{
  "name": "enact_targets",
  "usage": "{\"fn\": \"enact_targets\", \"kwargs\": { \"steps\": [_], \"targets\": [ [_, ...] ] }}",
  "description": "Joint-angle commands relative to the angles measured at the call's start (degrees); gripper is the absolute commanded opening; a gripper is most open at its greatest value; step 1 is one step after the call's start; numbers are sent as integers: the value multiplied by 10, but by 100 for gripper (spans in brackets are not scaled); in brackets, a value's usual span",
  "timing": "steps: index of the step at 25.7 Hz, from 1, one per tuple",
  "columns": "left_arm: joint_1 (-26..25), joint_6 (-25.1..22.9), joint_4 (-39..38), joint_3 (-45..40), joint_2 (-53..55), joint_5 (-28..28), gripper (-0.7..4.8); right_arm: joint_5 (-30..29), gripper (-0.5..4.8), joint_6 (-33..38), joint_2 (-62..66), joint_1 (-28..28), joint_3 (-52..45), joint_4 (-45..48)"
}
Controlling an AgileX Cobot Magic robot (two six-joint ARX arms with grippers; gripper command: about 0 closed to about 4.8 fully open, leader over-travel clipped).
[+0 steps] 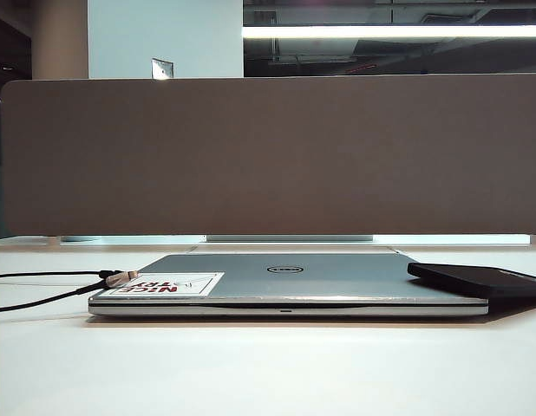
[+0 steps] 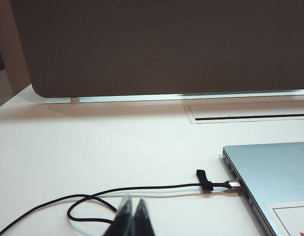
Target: Pick up the charging cable and the phone, plug the charging cable into the charging port on the phone, and finally place them back on the table.
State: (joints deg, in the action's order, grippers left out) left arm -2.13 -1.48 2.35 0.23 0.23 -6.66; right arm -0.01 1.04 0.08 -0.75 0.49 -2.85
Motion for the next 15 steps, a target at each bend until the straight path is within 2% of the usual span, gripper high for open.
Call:
{"fn": "enact_targets", "kwargs": {
  "steps": [1, 8, 12, 15],
  "targets": [
    [0, 0, 6, 2, 0, 0, -6, 1, -8, 0, -1, 0, -2, 14],
    [0, 3, 6, 2, 0, 0, -6, 1, -8, -27, -1, 0, -1, 17],
    [0, 48, 20, 4, 0, 0, -6, 0, -8, -24, -1, 0, 8, 26],
    [0, 80, 51, 23, 0, 0, -6, 1, -8, -5, 4, 0, 62, 7]
  ]
}}
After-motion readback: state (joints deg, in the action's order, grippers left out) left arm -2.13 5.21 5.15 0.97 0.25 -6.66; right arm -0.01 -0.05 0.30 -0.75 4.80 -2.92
